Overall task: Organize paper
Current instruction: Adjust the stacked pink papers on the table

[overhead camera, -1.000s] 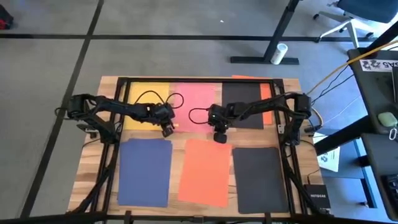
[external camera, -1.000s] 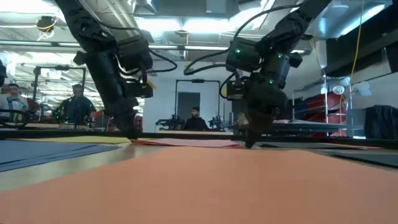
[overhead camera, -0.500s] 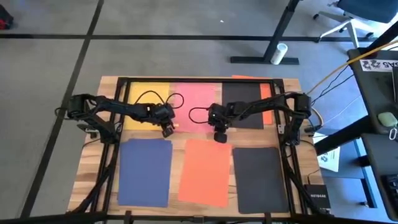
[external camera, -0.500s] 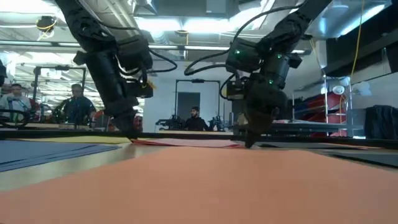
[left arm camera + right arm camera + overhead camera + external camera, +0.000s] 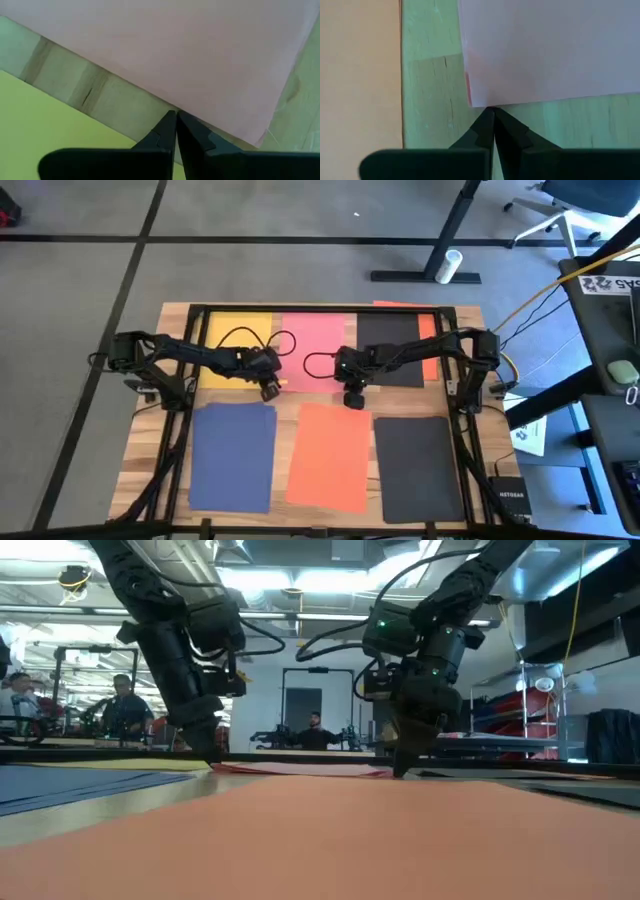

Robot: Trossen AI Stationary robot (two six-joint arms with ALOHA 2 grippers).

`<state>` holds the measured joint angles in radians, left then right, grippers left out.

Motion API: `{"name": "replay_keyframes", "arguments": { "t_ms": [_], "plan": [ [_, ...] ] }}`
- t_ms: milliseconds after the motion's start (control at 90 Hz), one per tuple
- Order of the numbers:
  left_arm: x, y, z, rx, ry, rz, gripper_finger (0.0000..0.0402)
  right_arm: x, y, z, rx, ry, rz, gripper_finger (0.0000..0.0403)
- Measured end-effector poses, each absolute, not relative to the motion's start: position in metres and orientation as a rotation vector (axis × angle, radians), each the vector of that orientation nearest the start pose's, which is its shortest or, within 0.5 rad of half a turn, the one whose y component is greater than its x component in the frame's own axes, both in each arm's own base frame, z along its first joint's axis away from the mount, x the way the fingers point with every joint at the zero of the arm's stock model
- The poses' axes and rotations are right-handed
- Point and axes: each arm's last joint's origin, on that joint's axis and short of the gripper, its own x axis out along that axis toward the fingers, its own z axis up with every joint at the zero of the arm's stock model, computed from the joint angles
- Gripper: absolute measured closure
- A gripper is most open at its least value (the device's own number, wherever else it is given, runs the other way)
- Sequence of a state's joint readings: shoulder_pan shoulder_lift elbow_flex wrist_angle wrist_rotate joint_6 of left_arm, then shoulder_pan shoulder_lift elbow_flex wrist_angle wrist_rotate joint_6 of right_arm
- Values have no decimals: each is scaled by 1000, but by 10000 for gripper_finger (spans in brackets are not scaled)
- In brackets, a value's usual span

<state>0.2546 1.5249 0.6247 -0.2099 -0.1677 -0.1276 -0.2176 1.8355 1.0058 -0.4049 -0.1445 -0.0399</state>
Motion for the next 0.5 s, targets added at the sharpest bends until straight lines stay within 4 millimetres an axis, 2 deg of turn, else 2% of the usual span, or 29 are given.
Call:
{"name": "replay_keyframes", "arguments": {
  "t_ms": [500],
  "plan": [
    [236,68,128,-130,1122,490,402,317,-66,132,164,1255,-44,403]
  ]
}}
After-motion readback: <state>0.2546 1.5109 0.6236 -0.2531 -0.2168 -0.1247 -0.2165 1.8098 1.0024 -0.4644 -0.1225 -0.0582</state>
